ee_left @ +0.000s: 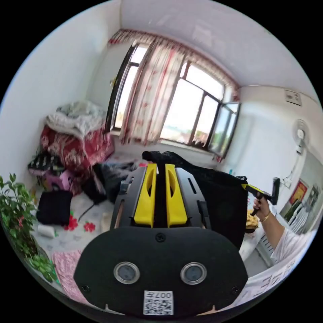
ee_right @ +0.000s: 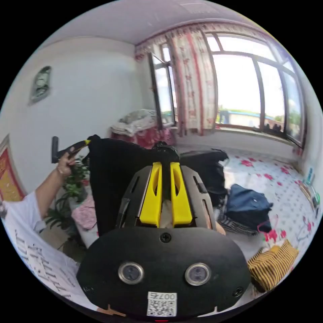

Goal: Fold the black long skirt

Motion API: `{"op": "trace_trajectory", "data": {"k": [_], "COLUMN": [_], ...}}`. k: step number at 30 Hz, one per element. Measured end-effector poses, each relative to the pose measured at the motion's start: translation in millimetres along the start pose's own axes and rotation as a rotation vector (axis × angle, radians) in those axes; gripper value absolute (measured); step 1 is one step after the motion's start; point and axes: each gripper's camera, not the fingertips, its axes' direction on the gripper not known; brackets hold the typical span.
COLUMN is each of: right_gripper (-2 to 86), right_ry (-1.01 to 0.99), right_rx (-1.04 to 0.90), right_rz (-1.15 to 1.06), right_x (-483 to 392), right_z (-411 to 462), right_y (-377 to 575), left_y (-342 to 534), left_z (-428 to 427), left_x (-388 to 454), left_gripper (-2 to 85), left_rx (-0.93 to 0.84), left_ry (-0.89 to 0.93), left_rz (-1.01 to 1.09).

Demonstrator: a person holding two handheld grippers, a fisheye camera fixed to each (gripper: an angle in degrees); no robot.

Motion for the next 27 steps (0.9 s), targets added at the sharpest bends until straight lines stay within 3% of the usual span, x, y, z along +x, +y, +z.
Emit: {"op": "trace_trajectory", "data": {"k": [3,5,9,11,14,16,19,20,23,27], "right_gripper": [3.1,3.6,5.5,6.5,7.6,7.9,6.4,5.5,1.7,0.5], "right_ry": [0.188,0.179,0.022,0.004,0.032,0.05,0.076,0.129,0.17,0.282], "right_rx": [-0.206,-0.298,-0.478,-0.587,-0.698,-0.751,-0.87,-0.874,-0.961,-0.871], "right_rz": [0.152,0.193,0.276,0.353,0.465,0.461,0.38,0.357,0.253,0.292], "right_x": [41,56,60,52,31,10,-11,-14,-17,13], "right_z": [39,43,21,2,-42,-62,-52,-52,-44,-75], "right_y": [24,67,225,295,373,398,407,404,390,359], "left_y": [18,74,207,309,398,419,435,436,433,413], "left_z": [93,129,151,150,133,130,151,158,184,201], "left_x": [-24,-40,-45,-35,-13,6,41,50,50,3], "left_gripper": [8.8,9.5,10.0,10.3,11.0,11.1,7.4,5.2,1.7,0.1], "left_rx": [-0.224,-0.313,-0.519,-0.741,-0.931,-0.987,-1.066,-1.045,-1.071,-1.058], "left_ry": [-0.146,-0.189,-0.065,0.015,0.118,0.147,0.126,0.035,0.096,-0.001], "left_rz": [-0.097,-0.113,-0.094,-0.145,-0.26,-0.239,-0.009,0.108,0.279,0.178]}}
